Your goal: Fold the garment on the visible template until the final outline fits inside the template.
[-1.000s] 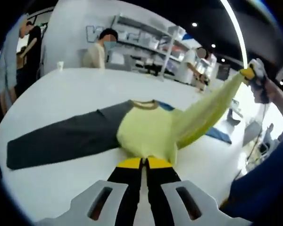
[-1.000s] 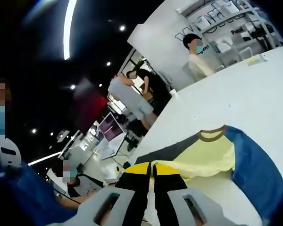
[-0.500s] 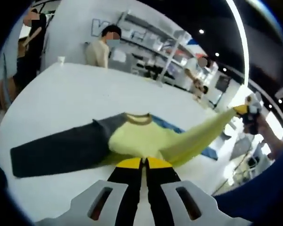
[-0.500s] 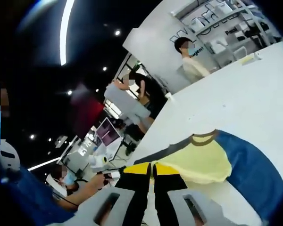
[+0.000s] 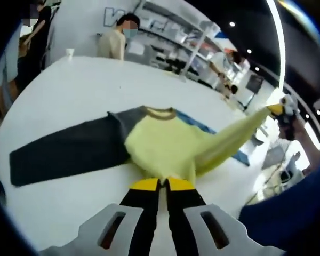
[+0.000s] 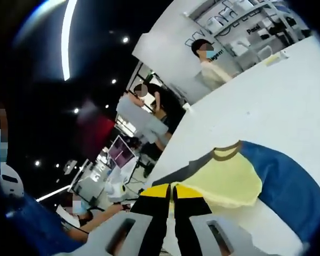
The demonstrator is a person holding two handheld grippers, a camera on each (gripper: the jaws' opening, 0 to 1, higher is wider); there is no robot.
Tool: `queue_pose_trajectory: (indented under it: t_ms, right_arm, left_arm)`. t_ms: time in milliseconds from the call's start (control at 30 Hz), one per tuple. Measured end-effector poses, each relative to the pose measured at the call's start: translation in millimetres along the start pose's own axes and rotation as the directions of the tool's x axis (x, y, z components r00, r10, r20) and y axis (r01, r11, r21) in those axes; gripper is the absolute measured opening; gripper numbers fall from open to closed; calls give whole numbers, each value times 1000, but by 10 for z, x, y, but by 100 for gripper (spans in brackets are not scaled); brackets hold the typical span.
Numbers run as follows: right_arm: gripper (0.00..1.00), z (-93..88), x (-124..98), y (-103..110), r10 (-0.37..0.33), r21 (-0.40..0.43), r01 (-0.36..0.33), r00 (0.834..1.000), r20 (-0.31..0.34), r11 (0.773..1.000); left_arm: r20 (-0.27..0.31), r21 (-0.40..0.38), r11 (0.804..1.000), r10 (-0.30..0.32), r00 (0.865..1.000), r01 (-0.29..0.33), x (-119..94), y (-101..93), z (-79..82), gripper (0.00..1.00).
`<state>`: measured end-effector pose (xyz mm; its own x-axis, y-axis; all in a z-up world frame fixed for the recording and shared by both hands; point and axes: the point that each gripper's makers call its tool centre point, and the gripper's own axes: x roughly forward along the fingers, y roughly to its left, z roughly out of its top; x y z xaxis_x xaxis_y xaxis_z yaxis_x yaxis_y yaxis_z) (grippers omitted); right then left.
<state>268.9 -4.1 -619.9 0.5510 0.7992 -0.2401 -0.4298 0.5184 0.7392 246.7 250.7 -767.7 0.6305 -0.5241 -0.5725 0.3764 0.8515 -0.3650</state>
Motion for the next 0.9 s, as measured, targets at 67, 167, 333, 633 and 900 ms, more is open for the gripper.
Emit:
queue_pose_trajectory:
  t_ms: [67,167,333,633,900]
  right_arm:
    - [0,60,57,39,18,18,-19,1000,17,1000]
    - [0,128,131,45,28,35,-29,999,29,999]
    - [0,223,222,51,45,61,-48,998,50,997]
    - [0,411,413,145,59,79,-66,994,94,995]
    - [0,480,482,207,75,76,-83,992,103,994]
  left_arm:
    - [8,14,1000,11,1000,-11,-50,30,-56,9]
    - [33,19,1000,13,999,-14,-113,35,-112,11]
    - [-2,3,999,32,999,-32,-138,83,-380,11]
    - [-32,-4,984,-181,983,180,181,-641,-642,2]
    - [-4,-17,980,-200,980,200,719,-1002,-695,10]
